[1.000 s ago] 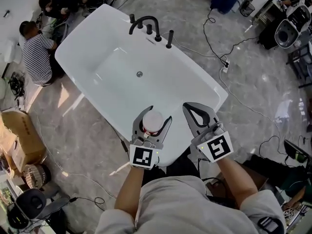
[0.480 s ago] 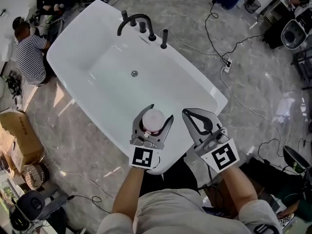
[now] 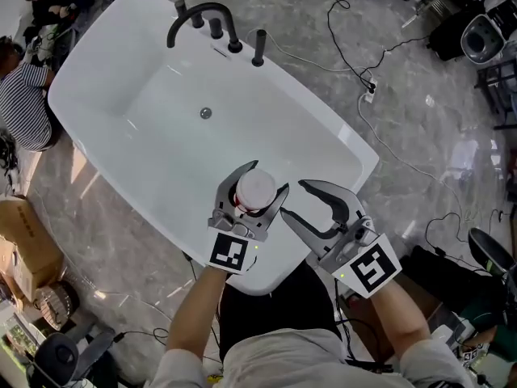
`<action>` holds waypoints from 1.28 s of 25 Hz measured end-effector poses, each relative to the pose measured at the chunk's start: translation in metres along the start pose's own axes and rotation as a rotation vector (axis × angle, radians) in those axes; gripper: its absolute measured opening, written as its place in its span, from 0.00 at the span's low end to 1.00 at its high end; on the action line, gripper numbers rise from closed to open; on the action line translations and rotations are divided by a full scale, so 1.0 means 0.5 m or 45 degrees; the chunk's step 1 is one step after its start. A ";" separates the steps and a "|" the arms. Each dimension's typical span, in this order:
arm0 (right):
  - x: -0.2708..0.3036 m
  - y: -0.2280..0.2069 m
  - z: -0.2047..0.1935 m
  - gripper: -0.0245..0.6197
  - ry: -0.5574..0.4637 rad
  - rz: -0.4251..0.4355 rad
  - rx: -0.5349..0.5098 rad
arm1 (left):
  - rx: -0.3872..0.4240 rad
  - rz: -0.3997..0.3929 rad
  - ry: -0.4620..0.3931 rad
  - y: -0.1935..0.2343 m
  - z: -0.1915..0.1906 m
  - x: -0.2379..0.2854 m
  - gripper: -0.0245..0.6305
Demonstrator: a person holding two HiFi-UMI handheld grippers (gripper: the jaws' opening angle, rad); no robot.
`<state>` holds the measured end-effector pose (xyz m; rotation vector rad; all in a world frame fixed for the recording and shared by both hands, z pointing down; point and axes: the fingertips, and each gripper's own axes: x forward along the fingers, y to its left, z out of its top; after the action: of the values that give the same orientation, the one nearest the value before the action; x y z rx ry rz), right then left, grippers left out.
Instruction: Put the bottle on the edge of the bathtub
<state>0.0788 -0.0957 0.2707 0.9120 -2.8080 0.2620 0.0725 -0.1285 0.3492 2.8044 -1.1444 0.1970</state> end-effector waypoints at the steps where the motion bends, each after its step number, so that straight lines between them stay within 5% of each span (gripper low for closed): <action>1: 0.004 0.004 -0.009 0.34 0.011 0.019 0.007 | 0.001 -0.004 0.011 0.001 -0.010 0.003 0.48; 11: 0.097 -0.022 -0.102 0.60 0.116 0.131 0.175 | 0.033 -0.060 0.046 0.010 -0.094 0.034 0.48; 32: 0.262 0.015 -0.206 0.60 0.187 0.261 0.099 | 0.057 -0.076 0.126 0.056 -0.211 0.028 0.48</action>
<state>-0.0184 -0.1409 0.3987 0.5921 -2.7704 0.4502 0.0543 -0.1429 0.4567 2.8271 -1.0463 0.3563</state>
